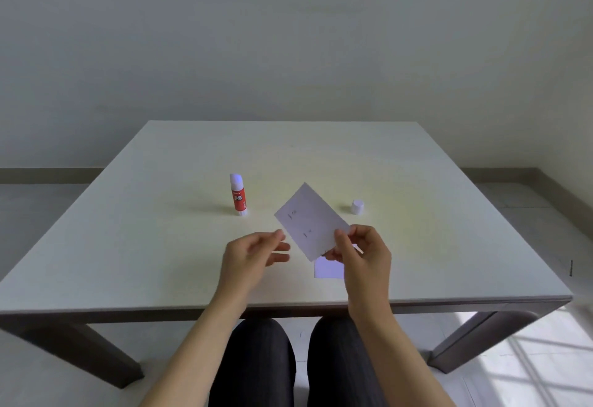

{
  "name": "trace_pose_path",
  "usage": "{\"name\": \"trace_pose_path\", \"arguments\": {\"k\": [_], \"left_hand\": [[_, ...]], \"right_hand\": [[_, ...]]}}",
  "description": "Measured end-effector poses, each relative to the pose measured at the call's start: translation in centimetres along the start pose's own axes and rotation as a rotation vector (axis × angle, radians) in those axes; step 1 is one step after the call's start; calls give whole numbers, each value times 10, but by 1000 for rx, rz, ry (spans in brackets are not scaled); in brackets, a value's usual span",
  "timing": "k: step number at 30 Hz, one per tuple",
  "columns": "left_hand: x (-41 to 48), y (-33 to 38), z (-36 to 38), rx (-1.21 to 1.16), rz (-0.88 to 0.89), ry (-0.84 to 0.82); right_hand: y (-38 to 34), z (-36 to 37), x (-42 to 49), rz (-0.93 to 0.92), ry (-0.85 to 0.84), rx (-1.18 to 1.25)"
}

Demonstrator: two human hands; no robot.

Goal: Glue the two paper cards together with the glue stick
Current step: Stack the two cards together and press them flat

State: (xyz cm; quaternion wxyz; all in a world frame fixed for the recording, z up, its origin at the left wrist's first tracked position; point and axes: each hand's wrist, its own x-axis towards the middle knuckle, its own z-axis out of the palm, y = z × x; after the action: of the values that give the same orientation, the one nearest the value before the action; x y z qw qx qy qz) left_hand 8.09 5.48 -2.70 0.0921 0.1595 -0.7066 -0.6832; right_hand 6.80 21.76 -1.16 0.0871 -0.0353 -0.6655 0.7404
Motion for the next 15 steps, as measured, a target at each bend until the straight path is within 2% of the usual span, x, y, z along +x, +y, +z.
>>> {"name": "trace_pose_path", "arguments": {"k": [3,6,12,15], "left_hand": [[-1,6,17,-54,-17,-11],[2,10,24,-62,-29,-5],[13,13,35,98,59,-26],[18,9,41,254,127,-12]], "right_hand": [[3,-4,-2,72,-2,92],[5,-12,0,84,-43,85],[0,-41,27,150,-162,-122],[1,-51,37,145,-190,-328]]}}
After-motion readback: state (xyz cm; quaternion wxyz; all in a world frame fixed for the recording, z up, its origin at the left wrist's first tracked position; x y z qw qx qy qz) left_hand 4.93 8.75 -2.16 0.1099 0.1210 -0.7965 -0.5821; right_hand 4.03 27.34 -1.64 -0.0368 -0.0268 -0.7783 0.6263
